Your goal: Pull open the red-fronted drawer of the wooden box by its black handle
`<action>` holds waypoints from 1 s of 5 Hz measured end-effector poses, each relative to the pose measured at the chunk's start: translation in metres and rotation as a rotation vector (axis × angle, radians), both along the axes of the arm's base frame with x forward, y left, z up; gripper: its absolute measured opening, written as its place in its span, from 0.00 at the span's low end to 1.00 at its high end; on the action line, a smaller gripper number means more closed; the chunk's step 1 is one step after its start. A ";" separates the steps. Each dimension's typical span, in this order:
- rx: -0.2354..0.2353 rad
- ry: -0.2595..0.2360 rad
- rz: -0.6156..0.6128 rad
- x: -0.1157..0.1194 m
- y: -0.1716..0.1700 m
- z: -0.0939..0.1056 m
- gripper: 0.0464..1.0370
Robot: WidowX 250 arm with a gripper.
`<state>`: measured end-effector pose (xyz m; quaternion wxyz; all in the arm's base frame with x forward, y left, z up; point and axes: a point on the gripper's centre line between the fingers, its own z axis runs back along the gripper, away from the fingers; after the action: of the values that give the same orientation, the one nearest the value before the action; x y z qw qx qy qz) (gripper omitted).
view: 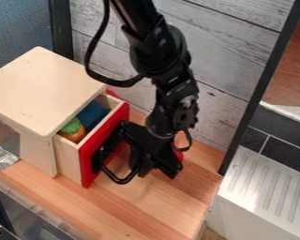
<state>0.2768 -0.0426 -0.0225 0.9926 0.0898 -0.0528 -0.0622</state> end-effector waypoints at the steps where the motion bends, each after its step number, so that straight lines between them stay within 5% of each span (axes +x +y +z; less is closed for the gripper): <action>1: -0.011 -0.010 -0.001 0.004 -0.006 0.002 0.11; 5: -0.046 -0.005 -0.030 0.001 -0.034 0.001 0.11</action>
<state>0.2780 -0.0764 -0.0217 0.9932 0.0663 -0.0583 -0.0757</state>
